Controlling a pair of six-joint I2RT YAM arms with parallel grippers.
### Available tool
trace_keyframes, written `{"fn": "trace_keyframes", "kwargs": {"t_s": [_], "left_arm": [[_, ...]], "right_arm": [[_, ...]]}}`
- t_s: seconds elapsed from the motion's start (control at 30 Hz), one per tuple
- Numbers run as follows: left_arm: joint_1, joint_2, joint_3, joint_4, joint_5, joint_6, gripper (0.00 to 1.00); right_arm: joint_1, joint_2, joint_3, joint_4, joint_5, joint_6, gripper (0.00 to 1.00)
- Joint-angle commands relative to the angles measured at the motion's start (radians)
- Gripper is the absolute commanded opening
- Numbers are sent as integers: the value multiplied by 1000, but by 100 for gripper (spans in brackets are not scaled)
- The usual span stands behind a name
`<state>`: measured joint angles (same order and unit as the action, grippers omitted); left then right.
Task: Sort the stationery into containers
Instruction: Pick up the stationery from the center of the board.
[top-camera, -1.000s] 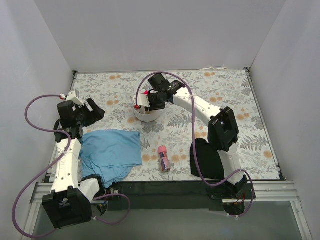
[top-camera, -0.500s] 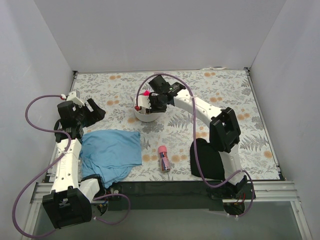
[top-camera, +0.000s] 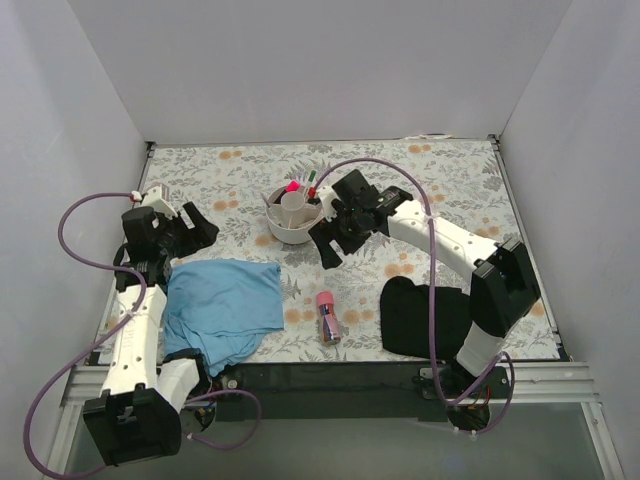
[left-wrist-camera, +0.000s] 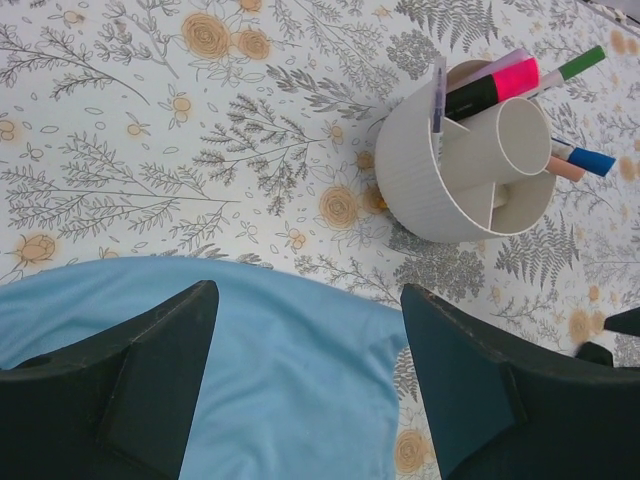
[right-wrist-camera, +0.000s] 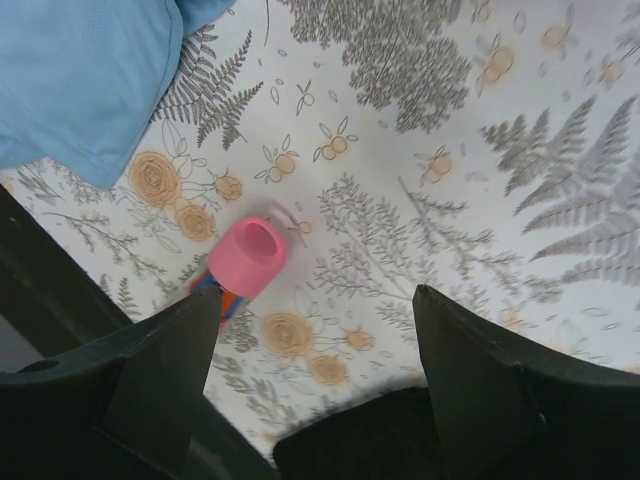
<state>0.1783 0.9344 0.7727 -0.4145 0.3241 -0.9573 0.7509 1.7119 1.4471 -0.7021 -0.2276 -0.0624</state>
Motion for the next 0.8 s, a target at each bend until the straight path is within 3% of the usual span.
{"fn": "trace_keyframes", "kwargs": {"t_s": [0.0,0.3,0.4,0.57,0.63,0.77], "left_arm": [[-25,-61,-10,-7,7,8,74],[-46,-111,-30,-46,-10,25,75],[-45,-102,-13,-53,7,-6,75],[-43,-100,-9,-52,50,-49,75],[-45,-100,-9,-49,56,-55,75],[-43,-105,-13,-46,47,-51,75]], "right_arm": [[39,38,-27,-5,28,309,83],[151,117,25,-101,152,567,81],[171,115,23,-172,280,657,68],[180,129,-19,-163,252,696,66],[182,140,-24,-151,237,700,68],[186,178,-14,-132,198,711,85]]}}
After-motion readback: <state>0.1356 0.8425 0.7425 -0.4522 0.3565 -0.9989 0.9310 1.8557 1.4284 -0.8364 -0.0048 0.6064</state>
